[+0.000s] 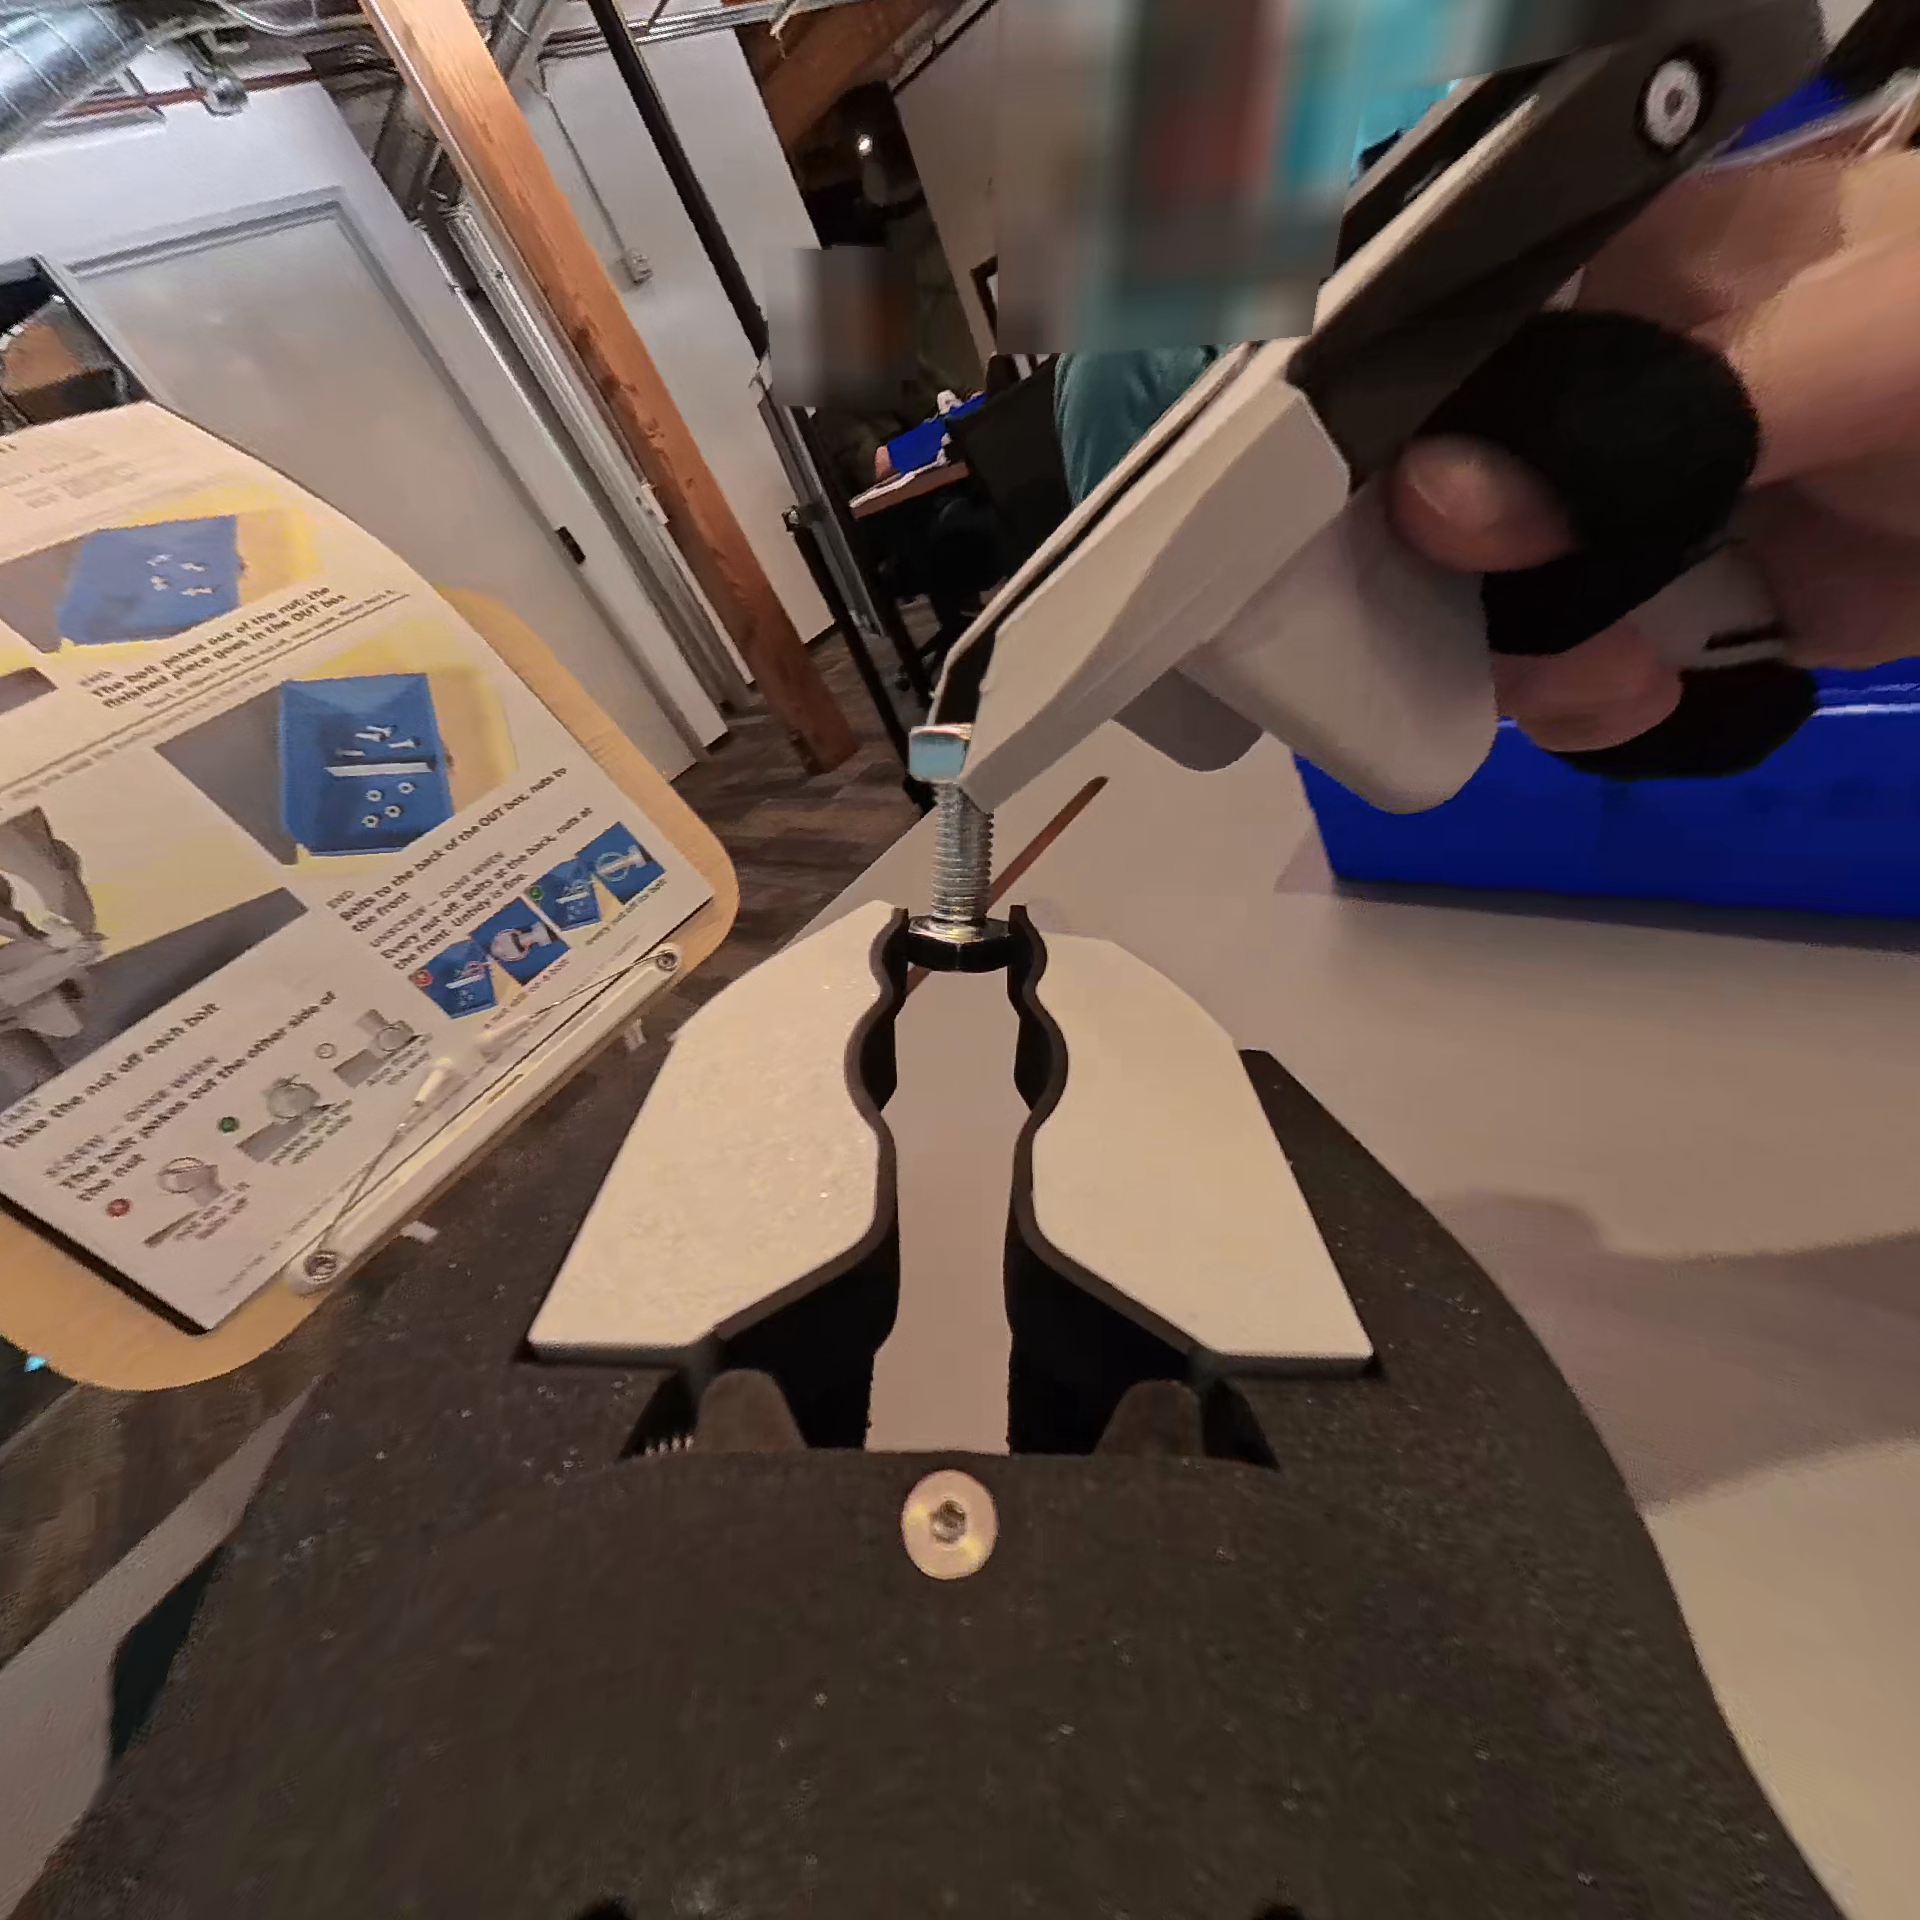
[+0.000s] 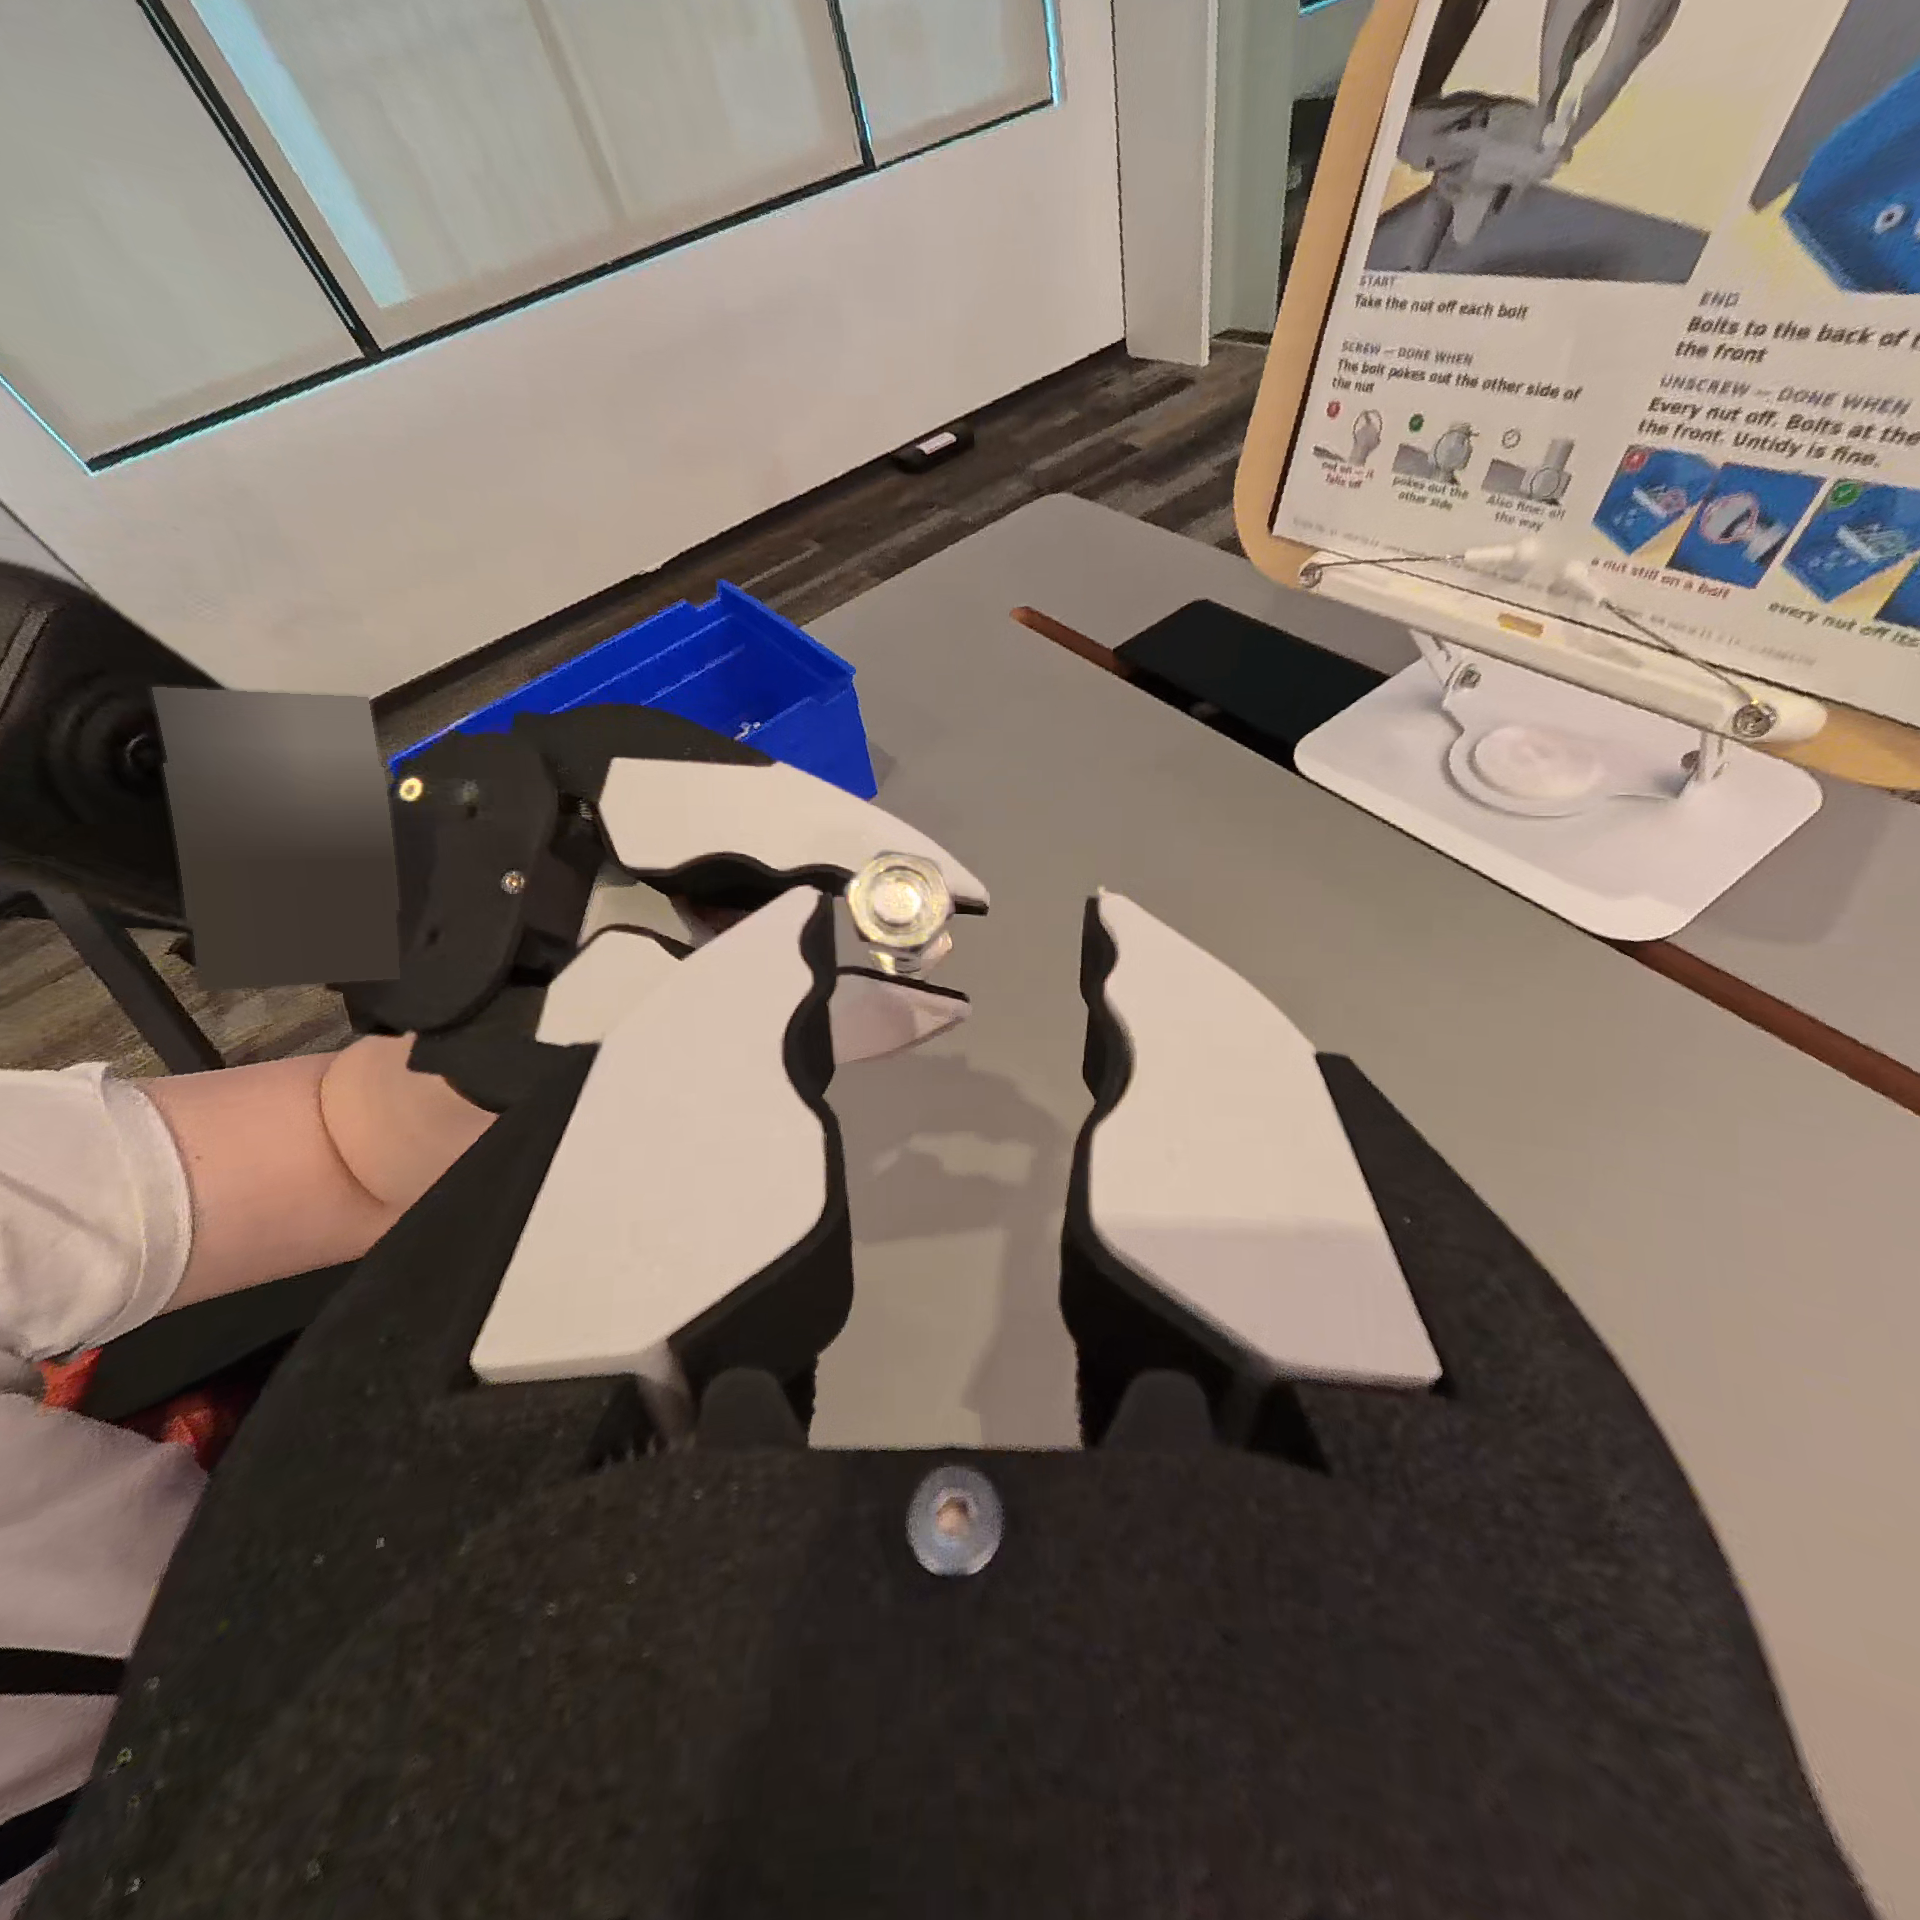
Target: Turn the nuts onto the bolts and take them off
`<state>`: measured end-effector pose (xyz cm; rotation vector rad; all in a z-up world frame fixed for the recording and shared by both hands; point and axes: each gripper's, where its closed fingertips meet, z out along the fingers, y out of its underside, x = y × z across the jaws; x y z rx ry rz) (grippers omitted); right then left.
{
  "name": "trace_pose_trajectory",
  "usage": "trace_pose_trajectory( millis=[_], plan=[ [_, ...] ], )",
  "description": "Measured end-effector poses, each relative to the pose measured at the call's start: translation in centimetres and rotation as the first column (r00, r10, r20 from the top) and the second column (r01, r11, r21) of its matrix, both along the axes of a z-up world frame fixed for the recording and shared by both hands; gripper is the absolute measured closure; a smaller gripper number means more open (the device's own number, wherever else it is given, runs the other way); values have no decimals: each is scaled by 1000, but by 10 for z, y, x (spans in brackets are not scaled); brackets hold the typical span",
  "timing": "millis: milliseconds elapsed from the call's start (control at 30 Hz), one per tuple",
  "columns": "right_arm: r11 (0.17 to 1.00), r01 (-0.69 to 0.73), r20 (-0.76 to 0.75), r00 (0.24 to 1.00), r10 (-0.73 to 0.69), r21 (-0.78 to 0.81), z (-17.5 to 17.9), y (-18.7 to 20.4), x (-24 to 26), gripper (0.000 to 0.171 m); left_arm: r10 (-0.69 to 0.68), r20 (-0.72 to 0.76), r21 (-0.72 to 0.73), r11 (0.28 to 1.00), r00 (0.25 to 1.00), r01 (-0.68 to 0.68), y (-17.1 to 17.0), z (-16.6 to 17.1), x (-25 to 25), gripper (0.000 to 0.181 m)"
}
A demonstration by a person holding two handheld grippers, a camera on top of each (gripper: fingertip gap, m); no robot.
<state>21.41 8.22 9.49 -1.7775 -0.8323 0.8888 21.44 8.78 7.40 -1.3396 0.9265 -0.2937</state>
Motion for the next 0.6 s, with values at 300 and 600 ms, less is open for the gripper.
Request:
trace_pose_trajectory(
  millis=[300, 600],
  plan=[
    [999, -5, 74, 997, 2, 41, -4, -3, -1, 154, 20, -72, 19, 1000, 997, -19, 2, -10, 4, 163],
    [995, -103, 95, 990, 103, -6, -13, -11, -1, 153, -25, -108, -21, 1000, 994, 23, -4, -17, 3, 163]
  ],
)
